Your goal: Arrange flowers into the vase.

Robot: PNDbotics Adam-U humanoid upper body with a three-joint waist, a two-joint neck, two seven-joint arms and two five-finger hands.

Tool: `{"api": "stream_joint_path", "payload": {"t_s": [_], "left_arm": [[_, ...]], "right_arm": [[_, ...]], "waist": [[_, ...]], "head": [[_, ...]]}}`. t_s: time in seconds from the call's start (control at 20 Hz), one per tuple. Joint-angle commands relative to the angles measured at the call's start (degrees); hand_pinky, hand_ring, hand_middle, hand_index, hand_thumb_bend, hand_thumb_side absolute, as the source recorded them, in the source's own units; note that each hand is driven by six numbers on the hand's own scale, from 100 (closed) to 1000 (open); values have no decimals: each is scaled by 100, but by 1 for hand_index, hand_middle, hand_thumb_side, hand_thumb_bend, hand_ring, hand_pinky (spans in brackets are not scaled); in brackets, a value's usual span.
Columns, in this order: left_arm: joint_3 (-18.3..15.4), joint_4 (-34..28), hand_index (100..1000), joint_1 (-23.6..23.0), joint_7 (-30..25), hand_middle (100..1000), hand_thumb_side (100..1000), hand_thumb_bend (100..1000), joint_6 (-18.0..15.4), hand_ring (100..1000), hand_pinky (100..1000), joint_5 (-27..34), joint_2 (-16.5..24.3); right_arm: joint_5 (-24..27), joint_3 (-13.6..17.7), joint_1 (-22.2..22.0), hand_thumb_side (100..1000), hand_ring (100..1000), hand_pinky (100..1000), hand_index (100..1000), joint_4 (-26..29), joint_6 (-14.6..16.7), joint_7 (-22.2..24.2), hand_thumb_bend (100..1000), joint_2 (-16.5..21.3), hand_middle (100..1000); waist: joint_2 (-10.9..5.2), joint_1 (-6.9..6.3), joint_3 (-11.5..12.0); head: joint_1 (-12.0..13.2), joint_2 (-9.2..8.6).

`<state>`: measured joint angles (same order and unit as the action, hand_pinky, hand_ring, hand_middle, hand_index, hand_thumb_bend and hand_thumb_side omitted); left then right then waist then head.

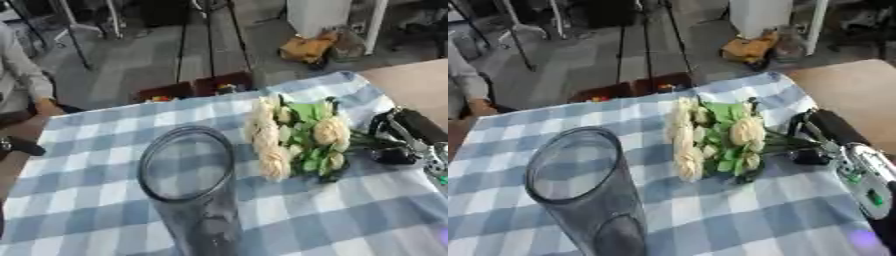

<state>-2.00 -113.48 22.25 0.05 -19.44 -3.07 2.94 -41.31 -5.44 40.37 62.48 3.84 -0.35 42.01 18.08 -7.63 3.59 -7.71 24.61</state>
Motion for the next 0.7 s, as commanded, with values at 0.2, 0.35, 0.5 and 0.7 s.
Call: {"api": "stream_joint_path", "payload": {"t_s": [0.2, 0.35, 0.5, 0.7], "left_arm": [[3, -111, 861, 48, -44, 779, 1000, 100, 14, 731, 479, -22, 27], [2, -111, 861, 38, -52, 779, 1000, 100, 24, 731, 479, -28, 26], [-1, -111, 861, 36, -56, 779, 1000, 100, 32, 731, 478, -34, 28], [0, -111, 860, 32, -63, 779, 1000, 100, 41, 731, 478, -41, 28]], "right_arm": [[104, 83, 163, 166, 524, 408, 100, -35, -69, -142, 100, 73, 100], [62, 86, 189, 228, 477, 334, 100, -41, -69, -260, 100, 65, 100], [-37, 84, 193, 235, 463, 317, 100, -24, -46, -389, 100, 65, 100], [-80, 98, 204, 234, 452, 308, 100, -8, -50, -524, 100, 49, 100]], "waist": [[-89, 30, 16], [-87, 30, 15], [-84, 30, 8], [-87, 34, 4]], "head": [[-5, -62], [-7, -56], [-4, -45], [1, -48]]}}
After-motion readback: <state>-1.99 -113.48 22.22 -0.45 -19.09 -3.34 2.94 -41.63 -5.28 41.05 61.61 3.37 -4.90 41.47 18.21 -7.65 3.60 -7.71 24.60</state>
